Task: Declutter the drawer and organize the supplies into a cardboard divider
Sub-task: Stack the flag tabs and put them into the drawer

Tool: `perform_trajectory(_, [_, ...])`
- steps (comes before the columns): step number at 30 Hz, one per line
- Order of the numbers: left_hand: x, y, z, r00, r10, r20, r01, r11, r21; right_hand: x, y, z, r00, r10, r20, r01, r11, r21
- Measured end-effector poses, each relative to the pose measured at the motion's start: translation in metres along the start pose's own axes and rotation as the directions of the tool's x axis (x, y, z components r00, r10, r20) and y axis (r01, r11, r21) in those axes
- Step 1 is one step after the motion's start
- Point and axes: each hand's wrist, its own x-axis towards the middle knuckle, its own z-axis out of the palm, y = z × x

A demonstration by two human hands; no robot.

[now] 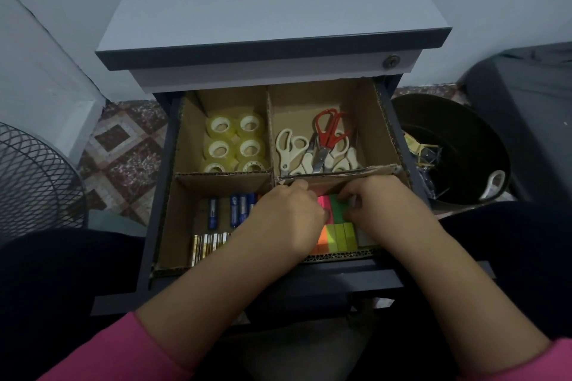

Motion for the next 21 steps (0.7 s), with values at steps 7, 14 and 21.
perform_trajectory(7, [-0.002, -0.002, 0.0, 1.0, -0.019, -0.019, 0.019, 1.0, -0.024, -0.002, 0.002, 0.002, 0.998, -0.015, -0.056, 0.018, 0.998, 0.058])
perform_trajectory(14, [0.001, 0.0, -0.001, 0.998, -0.025, 0.05, 0.024, 1.0, 0.019, -0.001, -0.005, 0.007, 0.993, -0.096, -0.063, 0.099, 0.994, 0.043])
perform_trajectory(21, [-0.001, 0.0, -0.003, 0.999, -0.015, 0.032, 0.016, 1.0, -0.017, 0.002, -0.008, 0.007, 0.995, -0.093, -0.03, 0.092, 0.995, -0.036])
